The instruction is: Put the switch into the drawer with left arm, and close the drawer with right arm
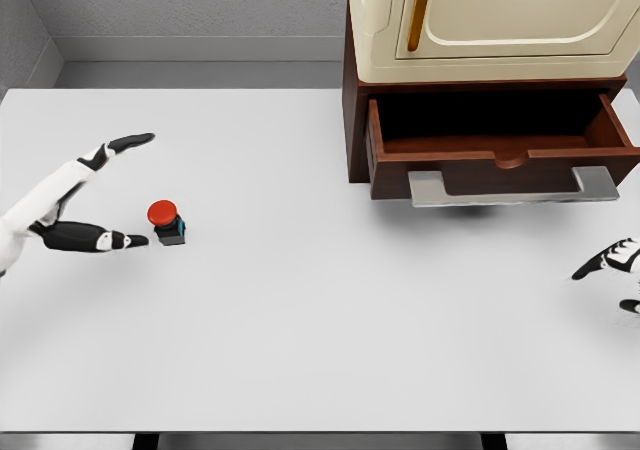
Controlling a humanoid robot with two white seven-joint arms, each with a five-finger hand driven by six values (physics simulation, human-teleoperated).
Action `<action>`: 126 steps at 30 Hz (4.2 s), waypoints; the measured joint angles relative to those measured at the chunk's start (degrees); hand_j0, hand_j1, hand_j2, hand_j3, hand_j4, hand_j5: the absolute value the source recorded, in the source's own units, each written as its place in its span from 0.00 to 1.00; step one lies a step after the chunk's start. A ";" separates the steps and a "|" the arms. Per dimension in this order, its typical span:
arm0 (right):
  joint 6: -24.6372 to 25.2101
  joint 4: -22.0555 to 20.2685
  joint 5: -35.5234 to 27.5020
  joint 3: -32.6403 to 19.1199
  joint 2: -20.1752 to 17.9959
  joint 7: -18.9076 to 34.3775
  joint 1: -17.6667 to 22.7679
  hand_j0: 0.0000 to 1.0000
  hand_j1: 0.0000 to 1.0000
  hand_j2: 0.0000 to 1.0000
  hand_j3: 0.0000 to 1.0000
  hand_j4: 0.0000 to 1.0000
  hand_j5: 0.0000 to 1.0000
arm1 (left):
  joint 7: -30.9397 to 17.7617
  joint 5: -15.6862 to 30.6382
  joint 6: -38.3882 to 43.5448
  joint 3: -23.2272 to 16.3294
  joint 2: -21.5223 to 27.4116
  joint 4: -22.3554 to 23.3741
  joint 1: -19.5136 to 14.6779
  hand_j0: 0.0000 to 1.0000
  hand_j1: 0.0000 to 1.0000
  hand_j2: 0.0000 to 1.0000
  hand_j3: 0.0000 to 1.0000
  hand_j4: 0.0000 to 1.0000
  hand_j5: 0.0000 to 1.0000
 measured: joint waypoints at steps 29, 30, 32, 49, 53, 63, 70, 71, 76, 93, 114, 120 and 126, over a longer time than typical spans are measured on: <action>0.02 -0.10 -1.23 -0.14 2.57 -0.01 -2.98 0.53 0.53 0.53 0.53 0.53 0.53 | -0.23 10.25 17.13 -5.57 -7.27 8.09 -1.58 1.00 1.00 1.00 1.00 1.00 1.00; 0.02 -0.10 -1.23 -0.02 2.54 -0.01 -3.25 0.53 0.53 0.53 0.53 0.53 0.53 | -0.22 9.90 17.08 -5.60 -7.39 8.23 -1.49 1.00 1.00 1.00 1.00 1.00 1.00; 0.02 -0.10 -1.23 0.12 2.49 -0.01 -4.04 0.53 0.53 0.53 0.53 0.53 0.53 | -0.21 9.05 17.06 -5.64 -7.48 8.43 -1.49 1.00 1.00 1.00 1.00 1.00 1.00; 0.01 -0.15 -1.48 2.22 -0.10 0.00 -7.29 0.53 0.53 0.53 0.53 0.53 0.53 | -0.20 5.87 17.30 -5.77 -9.92 14.01 -2.63 1.00 1.00 1.00 1.00 1.00 1.00; 0.01 -0.16 -1.49 3.09 -1.03 0.00 -7.91 0.54 0.54 0.54 0.54 0.54 0.54 | -0.15 4.12 17.41 -5.72 -11.03 15.29 -2.90 0.92 0.92 0.92 0.92 0.92 0.92; 0.00 -0.14 -1.48 4.40 -1.44 0.00 -7.82 0.54 0.54 0.54 0.54 0.54 0.54 | -0.11 3.21 16.40 -5.64 -11.51 15.62 -2.81 0.66 0.66 0.66 0.66 0.66 0.66; 0.00 -0.14 -1.48 4.55 -1.42 0.00 -7.64 0.54 0.54 0.54 0.54 0.54 0.54 | -0.11 3.07 15.80 -5.59 -11.76 15.66 -2.81 0.66 0.66 0.66 0.66 0.66 0.66; 0.00 -0.13 -1.48 4.56 -1.42 0.00 -7.64 0.54 0.54 0.54 0.54 0.54 0.54 | -0.11 3.07 15.78 -5.55 -11.78 15.67 -2.81 0.65 0.65 0.65 0.65 0.65 0.65; 0.00 -0.13 -1.48 4.57 -1.42 0.00 -7.73 0.54 0.54 0.54 0.54 0.54 0.54 | -0.12 3.11 15.84 -5.38 -11.79 15.67 -2.90 0.55 0.55 0.55 0.55 0.55 0.55; 0.00 -0.11 -1.48 4.57 -1.42 0.00 -7.73 0.55 0.55 0.55 0.55 0.55 0.55 | -0.19 3.19 15.84 -5.10 -11.46 13.14 -5.45 0.42 0.42 0.42 0.42 0.42 0.42; 0.00 -0.11 -2.03 4.60 -1.38 0.00 -7.47 0.55 0.55 0.55 0.55 0.55 0.55 | -0.28 2.19 16.48 -5.74 -11.59 5.69 -9.32 0.41 0.41 0.41 0.41 0.41 0.41; 0.00 -0.05 -2.23 5.48 -1.42 0.00 -6.68 0.56 0.56 0.56 0.56 0.56 0.56 | -0.36 2.27 16.51 -7.15 -11.75 3.06 -12.30 0.41 0.41 0.41 0.41 0.41 0.41; 0.01 -0.08 -2.34 6.71 -1.42 0.00 -7.29 0.56 0.56 0.56 0.56 0.56 0.56 | -0.39 2.25 16.50 -9.05 -12.06 1.16 -13.54 0.41 0.41 0.41 0.41 0.41 0.41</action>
